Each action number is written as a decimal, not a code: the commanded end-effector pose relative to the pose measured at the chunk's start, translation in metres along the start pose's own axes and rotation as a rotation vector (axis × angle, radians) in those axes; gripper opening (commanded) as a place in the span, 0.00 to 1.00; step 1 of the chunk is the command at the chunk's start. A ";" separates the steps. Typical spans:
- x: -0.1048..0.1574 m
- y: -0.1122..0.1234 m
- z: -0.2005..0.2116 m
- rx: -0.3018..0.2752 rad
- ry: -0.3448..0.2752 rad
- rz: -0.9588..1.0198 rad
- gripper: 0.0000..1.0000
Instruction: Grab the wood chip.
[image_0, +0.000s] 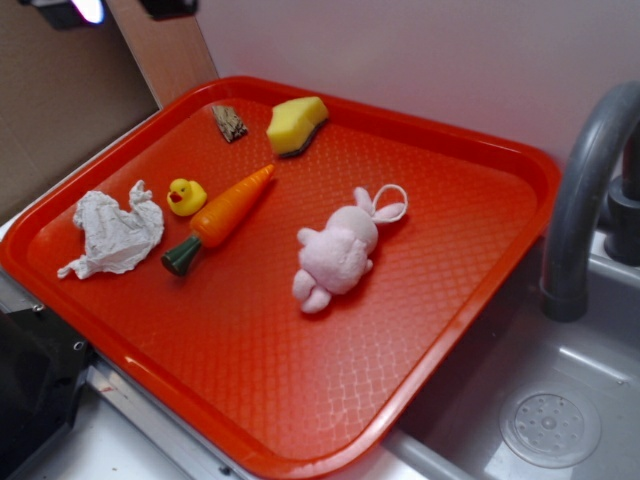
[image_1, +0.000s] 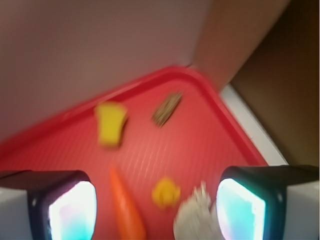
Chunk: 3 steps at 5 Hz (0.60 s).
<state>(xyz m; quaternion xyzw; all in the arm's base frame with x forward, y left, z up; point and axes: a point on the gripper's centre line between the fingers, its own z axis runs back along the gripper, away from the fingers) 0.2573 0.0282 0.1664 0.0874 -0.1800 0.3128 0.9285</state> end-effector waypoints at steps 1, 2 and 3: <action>0.020 0.028 -0.043 0.110 -0.121 0.247 1.00; 0.020 0.021 -0.076 0.089 -0.075 0.218 1.00; 0.027 0.016 -0.099 0.072 -0.076 0.176 1.00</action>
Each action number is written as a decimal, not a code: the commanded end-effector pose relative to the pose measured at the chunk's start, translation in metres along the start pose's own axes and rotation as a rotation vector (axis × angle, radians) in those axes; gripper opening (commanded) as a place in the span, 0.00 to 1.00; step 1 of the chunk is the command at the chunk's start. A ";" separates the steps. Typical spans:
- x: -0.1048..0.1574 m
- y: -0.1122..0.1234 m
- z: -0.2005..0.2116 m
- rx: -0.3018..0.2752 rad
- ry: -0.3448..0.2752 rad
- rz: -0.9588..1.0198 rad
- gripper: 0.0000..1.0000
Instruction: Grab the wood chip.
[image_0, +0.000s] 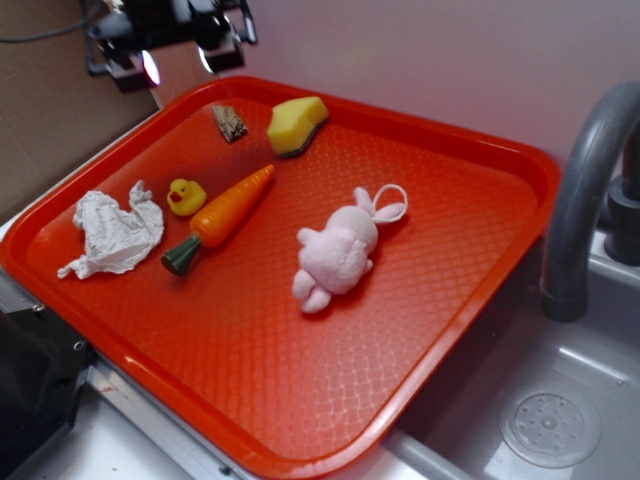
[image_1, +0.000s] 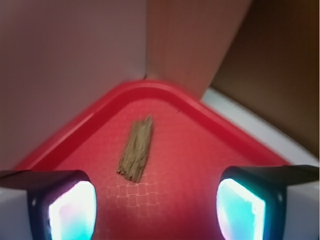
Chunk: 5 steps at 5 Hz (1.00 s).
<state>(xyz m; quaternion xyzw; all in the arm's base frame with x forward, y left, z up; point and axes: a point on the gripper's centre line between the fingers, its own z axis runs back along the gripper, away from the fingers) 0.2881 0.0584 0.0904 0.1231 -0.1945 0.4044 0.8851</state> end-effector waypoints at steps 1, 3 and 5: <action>0.022 0.003 -0.042 -0.030 0.002 -0.027 1.00; 0.019 -0.005 -0.071 -0.018 0.024 -0.060 1.00; 0.017 0.008 -0.080 -0.018 0.068 -0.074 0.00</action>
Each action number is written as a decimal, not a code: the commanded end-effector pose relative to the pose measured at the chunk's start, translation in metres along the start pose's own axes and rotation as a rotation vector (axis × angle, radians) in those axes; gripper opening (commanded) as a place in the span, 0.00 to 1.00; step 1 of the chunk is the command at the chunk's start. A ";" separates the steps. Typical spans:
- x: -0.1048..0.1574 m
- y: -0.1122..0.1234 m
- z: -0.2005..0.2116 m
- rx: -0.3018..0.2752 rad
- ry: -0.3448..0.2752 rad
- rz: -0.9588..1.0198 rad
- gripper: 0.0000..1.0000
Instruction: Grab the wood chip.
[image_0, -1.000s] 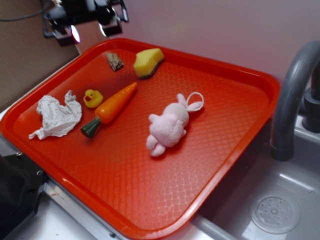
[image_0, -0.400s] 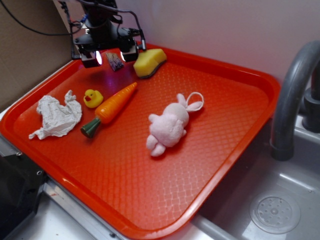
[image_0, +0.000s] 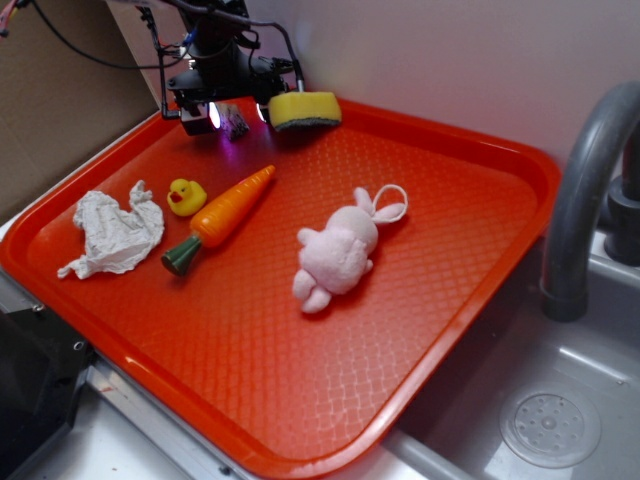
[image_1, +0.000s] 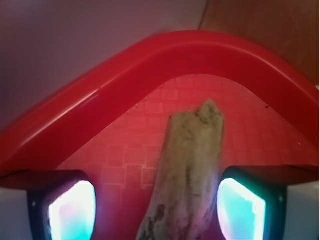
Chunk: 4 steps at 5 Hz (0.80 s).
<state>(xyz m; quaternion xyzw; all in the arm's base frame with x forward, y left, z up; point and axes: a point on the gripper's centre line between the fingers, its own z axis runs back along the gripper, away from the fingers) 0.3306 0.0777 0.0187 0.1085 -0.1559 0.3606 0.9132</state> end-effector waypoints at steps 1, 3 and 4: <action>0.006 0.042 0.011 0.025 -0.044 0.012 0.00; 0.007 0.047 0.039 0.040 -0.084 -0.246 0.00; 0.017 0.039 0.066 0.021 -0.129 -0.321 0.00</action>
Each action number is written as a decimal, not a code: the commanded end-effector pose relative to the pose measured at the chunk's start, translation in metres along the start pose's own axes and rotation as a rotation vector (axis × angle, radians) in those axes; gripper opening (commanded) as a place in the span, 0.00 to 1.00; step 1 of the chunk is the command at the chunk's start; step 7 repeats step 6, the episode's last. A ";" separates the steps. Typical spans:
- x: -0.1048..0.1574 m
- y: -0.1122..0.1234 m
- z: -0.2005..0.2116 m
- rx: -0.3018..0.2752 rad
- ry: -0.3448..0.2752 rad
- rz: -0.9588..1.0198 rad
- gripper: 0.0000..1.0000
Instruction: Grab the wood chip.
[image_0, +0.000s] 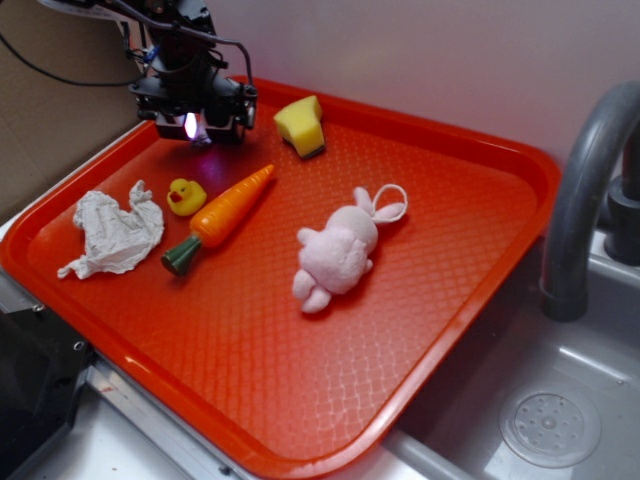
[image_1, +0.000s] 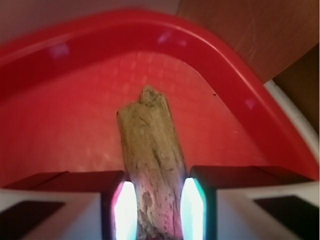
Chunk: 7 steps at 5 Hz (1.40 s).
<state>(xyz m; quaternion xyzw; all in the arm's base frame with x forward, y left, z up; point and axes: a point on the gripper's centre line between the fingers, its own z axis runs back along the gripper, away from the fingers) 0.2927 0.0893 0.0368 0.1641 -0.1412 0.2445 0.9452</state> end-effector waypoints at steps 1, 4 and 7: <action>0.034 0.014 0.071 -0.087 -0.103 -0.104 0.00; 0.004 -0.005 0.189 -0.263 0.075 -0.388 0.00; -0.025 -0.011 0.234 -0.331 0.074 -0.539 0.00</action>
